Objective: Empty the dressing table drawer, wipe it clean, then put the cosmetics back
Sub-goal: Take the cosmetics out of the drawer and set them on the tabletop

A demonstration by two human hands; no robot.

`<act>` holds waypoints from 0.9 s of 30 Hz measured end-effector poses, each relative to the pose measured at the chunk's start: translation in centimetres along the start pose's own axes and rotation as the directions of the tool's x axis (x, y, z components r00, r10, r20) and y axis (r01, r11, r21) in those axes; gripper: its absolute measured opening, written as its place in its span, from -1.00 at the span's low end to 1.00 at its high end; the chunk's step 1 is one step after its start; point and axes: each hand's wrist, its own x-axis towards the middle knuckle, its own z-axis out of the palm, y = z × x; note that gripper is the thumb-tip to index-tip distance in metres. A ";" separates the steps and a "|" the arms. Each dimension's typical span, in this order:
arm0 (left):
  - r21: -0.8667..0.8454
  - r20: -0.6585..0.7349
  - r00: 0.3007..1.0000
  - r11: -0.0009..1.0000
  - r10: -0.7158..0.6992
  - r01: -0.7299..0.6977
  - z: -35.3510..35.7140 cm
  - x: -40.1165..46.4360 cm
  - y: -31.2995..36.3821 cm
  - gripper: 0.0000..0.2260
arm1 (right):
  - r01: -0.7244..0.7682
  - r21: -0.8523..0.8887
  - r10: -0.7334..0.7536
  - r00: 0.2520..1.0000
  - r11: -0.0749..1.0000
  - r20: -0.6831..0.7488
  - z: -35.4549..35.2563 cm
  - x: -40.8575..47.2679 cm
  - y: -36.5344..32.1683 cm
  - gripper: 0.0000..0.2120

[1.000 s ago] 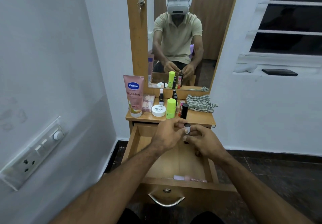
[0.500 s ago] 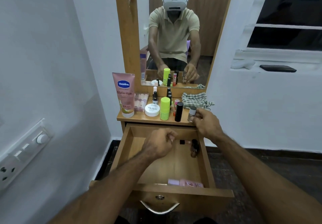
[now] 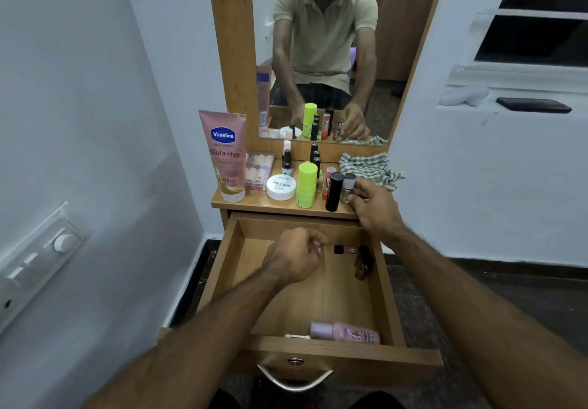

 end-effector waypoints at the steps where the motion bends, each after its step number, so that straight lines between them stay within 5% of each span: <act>1: 0.004 -0.002 1.000 1.000 0.000 0.000 0.0 -0.1 0.1 -0.74 | 0.002 0.009 -0.002 1.000 1.000 0.009 0.0 -0.1 0.0 -0.69; 17: 0.052 0.003 1.000 0.999 0.008 -0.008 0.3 -0.8 0.2 -0.76 | -0.101 0.141 0.087 0.991 0.985 0.099 -1.2 0.6 -0.1 -0.52; 22: 0.027 0.102 0.995 1.000 -0.014 0.011 1.5 -0.8 0.7 -0.81 | -0.181 0.226 0.207 0.974 0.957 -0.097 -1.9 -0.4 0.0 -0.68; 25: 0.013 0.136 0.991 1.000 -0.003 0.001 2.9 -0.9 1.3 -0.80 | -0.170 0.142 0.199 0.954 0.975 -0.226 -2.3 -2.9 0.2 -0.84; 27: 0.030 0.135 0.991 0.999 0.016 -0.020 3.4 -0.9 1.6 -0.79 | -0.115 -0.059 0.103 0.978 0.992 -0.180 -2.2 -5.4 0.8 -0.83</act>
